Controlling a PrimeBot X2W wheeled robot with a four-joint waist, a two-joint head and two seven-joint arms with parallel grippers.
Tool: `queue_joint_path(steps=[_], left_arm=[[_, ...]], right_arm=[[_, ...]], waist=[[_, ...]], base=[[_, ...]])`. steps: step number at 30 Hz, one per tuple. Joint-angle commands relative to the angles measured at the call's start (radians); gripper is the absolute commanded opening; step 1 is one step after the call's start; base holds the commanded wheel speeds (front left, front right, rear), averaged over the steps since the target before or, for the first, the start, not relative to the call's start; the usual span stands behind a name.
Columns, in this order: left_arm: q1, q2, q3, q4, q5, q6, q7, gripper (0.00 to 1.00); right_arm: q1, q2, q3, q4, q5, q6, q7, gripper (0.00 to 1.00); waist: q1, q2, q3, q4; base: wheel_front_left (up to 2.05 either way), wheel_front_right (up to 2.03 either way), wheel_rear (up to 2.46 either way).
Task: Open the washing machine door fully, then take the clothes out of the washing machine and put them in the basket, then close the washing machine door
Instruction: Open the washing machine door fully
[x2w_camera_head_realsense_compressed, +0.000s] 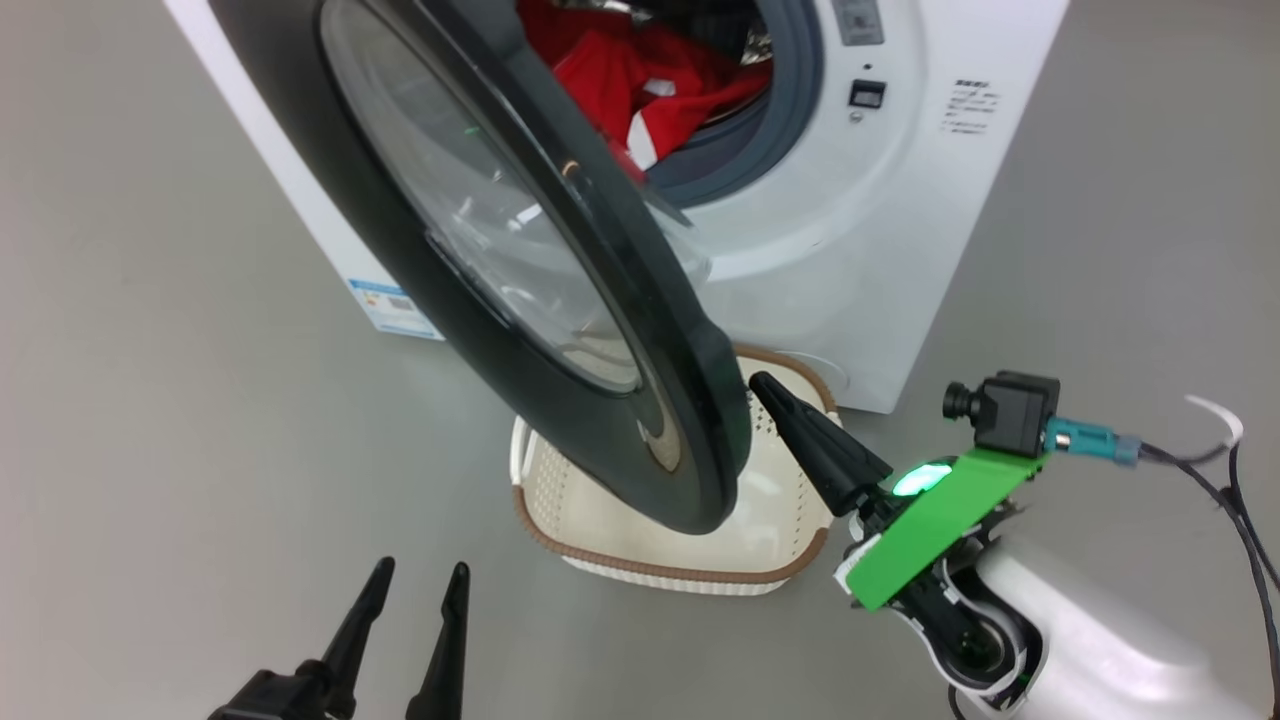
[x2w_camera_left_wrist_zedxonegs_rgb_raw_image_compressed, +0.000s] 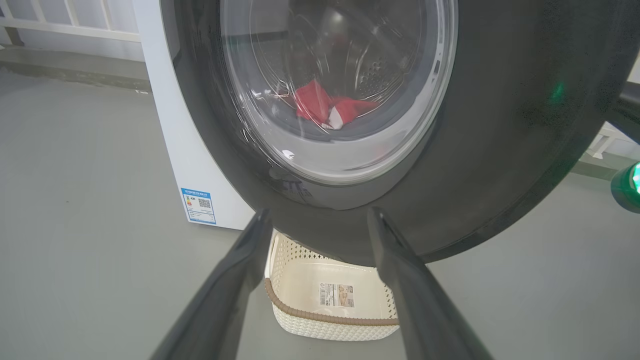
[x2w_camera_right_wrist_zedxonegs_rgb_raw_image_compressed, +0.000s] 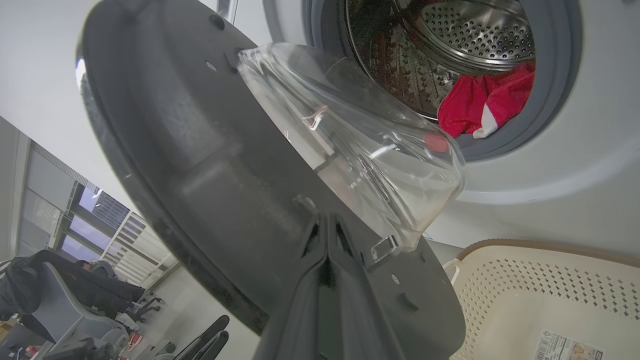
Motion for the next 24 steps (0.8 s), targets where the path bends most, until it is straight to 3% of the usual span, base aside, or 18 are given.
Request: queue_joint_path(steps=[1,9,24], left_arm=[[-0.028,0.011,0.025,-0.018,-0.008,-0.002,-0.012,1.00],[-0.036,0.011,0.008,-0.005,-0.020,0.001,-0.012,1.00],[0.008,0.011,-0.005,-0.002,-0.021,0.024,-0.012,1.00]], right_arm=[[-0.035,-0.010,0.030,-0.024,0.048,0.008,0.005,0.00],[-0.103,-0.049,0.162,-0.041,0.169,0.008,0.025,0.00],[-0.110,0.006,0.325,-0.039,0.236,0.008,0.007,0.00]], waist=[[0.0000,0.0000,0.024,0.026],[0.0000,0.0000,0.017,0.068],[0.0000,0.0000,-0.050,0.189]], base=[[0.00,0.00,0.00],[0.00,0.00,0.00],[0.00,0.00,0.00]])
